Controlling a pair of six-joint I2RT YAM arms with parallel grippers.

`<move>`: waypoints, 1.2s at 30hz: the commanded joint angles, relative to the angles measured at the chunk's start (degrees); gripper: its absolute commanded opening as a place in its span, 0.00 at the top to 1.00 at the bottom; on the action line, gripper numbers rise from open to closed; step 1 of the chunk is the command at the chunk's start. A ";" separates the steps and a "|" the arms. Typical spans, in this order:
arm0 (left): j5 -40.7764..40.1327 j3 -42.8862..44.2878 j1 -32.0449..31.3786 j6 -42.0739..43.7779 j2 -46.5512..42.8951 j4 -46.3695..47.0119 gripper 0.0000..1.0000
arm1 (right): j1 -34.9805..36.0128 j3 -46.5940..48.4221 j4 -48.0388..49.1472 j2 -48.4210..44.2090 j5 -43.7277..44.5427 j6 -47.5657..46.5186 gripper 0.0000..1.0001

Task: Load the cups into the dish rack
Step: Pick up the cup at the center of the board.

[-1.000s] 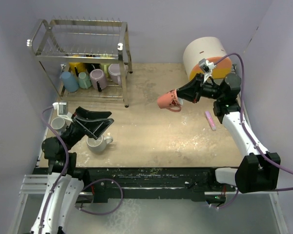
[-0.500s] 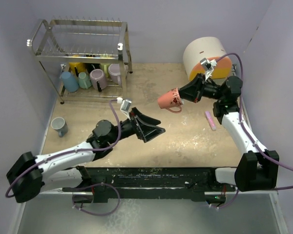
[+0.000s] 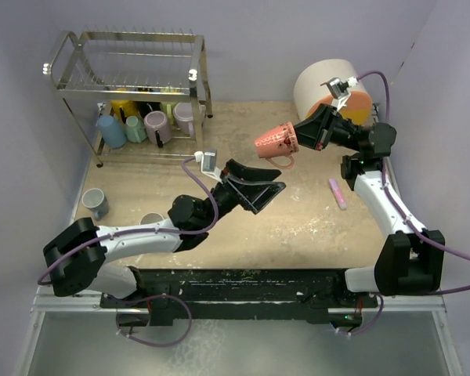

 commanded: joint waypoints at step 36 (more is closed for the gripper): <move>-15.65 11.41 -2.17 -1.20 12.56 14.22 0.60 | -0.23 -1.17 7.33 -3.50 5.05 6.24 1.00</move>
